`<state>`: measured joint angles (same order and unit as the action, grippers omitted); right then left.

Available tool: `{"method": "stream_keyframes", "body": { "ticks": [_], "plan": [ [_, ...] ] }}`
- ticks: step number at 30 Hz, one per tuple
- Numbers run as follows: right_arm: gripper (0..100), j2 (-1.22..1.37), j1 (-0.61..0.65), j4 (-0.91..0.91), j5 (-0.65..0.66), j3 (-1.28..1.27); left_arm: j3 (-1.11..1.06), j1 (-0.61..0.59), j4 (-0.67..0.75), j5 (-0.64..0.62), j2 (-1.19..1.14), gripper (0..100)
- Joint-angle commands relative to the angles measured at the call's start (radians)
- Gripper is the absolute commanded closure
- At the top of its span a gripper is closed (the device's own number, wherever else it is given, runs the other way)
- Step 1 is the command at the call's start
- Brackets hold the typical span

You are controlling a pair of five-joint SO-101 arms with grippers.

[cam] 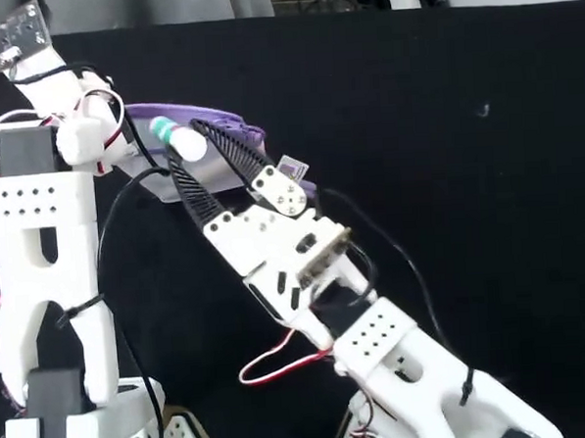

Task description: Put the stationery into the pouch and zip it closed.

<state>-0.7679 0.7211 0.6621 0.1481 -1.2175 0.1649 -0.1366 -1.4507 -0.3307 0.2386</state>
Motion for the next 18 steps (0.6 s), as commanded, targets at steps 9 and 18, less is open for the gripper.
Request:
{"method": "stream_keyframes", "body": {
  "ticks": [9, 18],
  "plan": [
    [94.9, 0.156, -0.021, -0.141, 0.009, 0.214, 0.047, -0.015, -0.055, -0.003, 0.003, 97],
    [94.5, 0.162, -0.021, -0.721, 0.011, 0.593, 0.044, -0.007, -0.081, -0.002, 0.003, 97]
  ]
}}
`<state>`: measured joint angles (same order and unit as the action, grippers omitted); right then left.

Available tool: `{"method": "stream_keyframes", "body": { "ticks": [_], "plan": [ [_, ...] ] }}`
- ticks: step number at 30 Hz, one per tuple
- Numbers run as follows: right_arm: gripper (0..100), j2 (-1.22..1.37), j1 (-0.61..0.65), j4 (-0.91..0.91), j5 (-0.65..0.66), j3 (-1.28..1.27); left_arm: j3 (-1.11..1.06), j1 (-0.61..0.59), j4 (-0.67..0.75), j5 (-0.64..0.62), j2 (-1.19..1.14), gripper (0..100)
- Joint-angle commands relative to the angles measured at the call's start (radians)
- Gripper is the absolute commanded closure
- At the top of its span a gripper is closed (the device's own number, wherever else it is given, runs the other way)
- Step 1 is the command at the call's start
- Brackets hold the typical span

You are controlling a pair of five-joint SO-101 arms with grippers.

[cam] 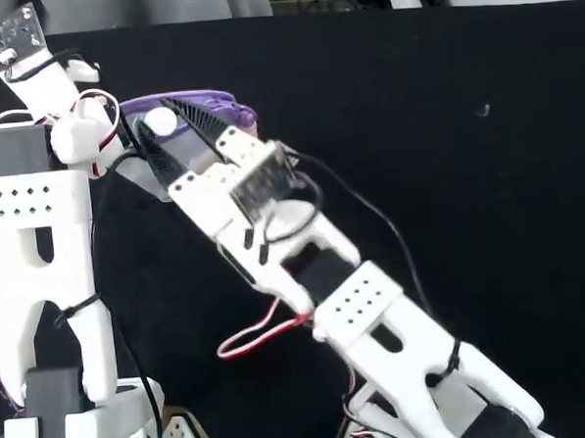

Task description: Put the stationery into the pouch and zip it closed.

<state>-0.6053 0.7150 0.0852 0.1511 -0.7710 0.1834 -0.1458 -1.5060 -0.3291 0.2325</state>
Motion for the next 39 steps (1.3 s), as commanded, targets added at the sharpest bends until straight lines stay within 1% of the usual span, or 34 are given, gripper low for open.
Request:
{"method": "stream_keyframes", "body": {
  "ticks": [1, 6, 12, 22, 24, 28, 32, 34, 36, 38, 39],
  "plan": [
    [94.5, 0.001, -0.015, -0.178, 0.006, 0.166, 0.027, 0.002, -0.029, -0.003, 0.009, 97],
    [94.1, -0.002, -0.017, -0.199, 0.002, 0.179, 0.024, -0.004, -0.028, -0.003, 0.009, 97],
    [83.2, 0.001, -0.012, -0.201, 0.006, 0.177, 0.024, -0.004, -0.031, -0.003, 0.009, 97],
    [82.2, -0.015, -0.020, -0.210, 0.008, 0.189, 0.024, -0.005, -0.031, -0.003, 0.008, 97],
    [82.4, -0.053, -0.055, -0.273, 0.029, 0.228, 0.024, -0.008, -0.031, -0.003, 0.003, 97],
    [82.5, -0.157, -0.135, -0.477, 0.106, 0.348, 0.024, -0.050, -0.025, -0.005, -0.002, 97],
    [82.5, -0.243, -0.192, -0.669, 0.107, 0.447, 0.024, -0.073, -0.028, -0.005, -0.002, 97],
    [82.5, -0.278, -0.195, -0.749, 0.107, 0.435, 0.022, -0.074, -0.031, -0.005, -0.002, 97],
    [82.5, -0.297, -0.201, -0.792, 0.109, 0.386, 0.012, -0.070, -0.026, -0.005, -0.002, 97],
    [82.5, -0.315, -0.226, -0.786, 0.109, 0.291, -0.012, -0.065, -0.008, -0.005, 0.002, 97],
    [82.5, -0.321, -0.232, -0.753, 0.104, 0.228, -0.022, -0.061, 0.005, -0.005, 0.003, 97]
  ]
}}
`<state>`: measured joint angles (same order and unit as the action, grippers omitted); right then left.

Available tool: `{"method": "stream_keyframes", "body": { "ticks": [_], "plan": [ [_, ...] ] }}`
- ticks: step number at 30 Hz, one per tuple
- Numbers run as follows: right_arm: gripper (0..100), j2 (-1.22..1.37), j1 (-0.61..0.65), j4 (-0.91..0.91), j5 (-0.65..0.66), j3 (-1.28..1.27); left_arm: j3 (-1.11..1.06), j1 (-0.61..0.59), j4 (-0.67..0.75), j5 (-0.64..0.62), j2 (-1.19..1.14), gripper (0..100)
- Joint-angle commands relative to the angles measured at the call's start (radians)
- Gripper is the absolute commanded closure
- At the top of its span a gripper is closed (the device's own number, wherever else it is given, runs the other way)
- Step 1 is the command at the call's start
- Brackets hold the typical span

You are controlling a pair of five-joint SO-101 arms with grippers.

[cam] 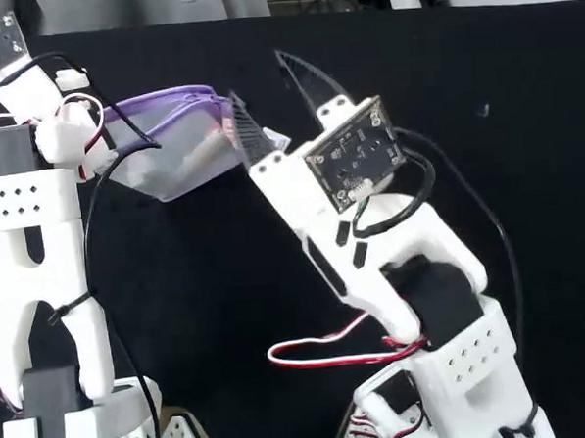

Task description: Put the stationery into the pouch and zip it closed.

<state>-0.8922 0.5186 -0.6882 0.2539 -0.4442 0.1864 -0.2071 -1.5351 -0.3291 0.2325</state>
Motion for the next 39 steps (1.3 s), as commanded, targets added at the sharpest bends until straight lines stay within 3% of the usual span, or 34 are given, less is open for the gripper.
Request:
{"method": "stream_keyframes", "body": {
  "ticks": [1, 9, 21, 29, 34, 39],
  "plan": [
    [82.5, -0.042, -0.035, 0.061, -0.002, -0.165, -0.038, 0.007, 0.043, -0.005, 0.005, 97],
    [82.5, -0.124, 0.026, 0.482, -0.005, -0.633, -0.058, 0.007, 0.054, -0.005, 0.009, 97],
    [82.5, 0.173, 0.000, 0.821, -0.003, -0.642, -0.059, 0.012, 0.048, -0.005, 0.009, 97],
    [83.4, 0.417, -0.037, 0.855, -0.003, -0.510, -0.059, 0.012, 0.048, -0.005, 0.009, 97],
    [99.0, 0.390, -0.057, 0.853, 0.006, -0.512, -0.061, 0.012, 0.048, -0.005, 0.009, 97],
    [92.6, 0.292, -0.052, 0.855, 0.006, -0.564, -0.061, 0.012, 0.048, -0.005, 0.009, 97]
  ]
}}
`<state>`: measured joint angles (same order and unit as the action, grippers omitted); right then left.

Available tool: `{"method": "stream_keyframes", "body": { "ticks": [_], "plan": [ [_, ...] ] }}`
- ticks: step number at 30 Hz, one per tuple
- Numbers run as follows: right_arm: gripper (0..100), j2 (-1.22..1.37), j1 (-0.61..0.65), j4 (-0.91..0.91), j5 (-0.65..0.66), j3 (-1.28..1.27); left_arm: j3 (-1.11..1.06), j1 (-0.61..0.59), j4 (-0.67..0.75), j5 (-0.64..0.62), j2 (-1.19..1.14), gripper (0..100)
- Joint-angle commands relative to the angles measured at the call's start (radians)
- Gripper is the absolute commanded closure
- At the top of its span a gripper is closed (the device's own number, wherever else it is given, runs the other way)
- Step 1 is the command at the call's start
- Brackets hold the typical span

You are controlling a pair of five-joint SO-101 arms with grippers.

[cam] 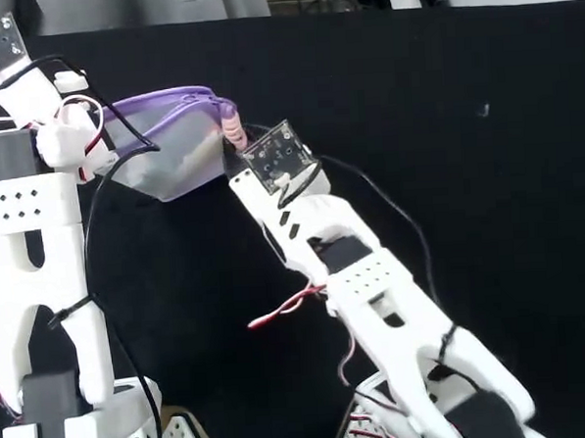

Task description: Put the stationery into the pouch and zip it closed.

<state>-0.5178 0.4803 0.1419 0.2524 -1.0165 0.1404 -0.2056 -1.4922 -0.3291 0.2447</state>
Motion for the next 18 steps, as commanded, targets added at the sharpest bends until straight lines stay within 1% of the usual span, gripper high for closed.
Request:
{"method": "stream_keyframes", "body": {
  "ticks": [1, 7, 13, 18],
  "plan": [
    [91.7, -0.099, -0.014, 0.025, 0.006, -0.001, -0.015, 0.010, 0.005, -0.005, -0.003, 97],
    [90.7, -0.127, -0.014, 0.023, 0.000, -0.008, -0.015, 0.010, 0.005, -0.005, -0.003, 97],
    [90.6, -0.073, -0.012, 0.025, -0.002, 0.010, -0.015, 0.010, 0.003, -0.005, -0.003, 97],
    [90.6, -0.031, 0.031, 0.025, -0.002, 0.019, -0.016, 0.010, 0.003, -0.005, -0.003, 97]
  ]
}}
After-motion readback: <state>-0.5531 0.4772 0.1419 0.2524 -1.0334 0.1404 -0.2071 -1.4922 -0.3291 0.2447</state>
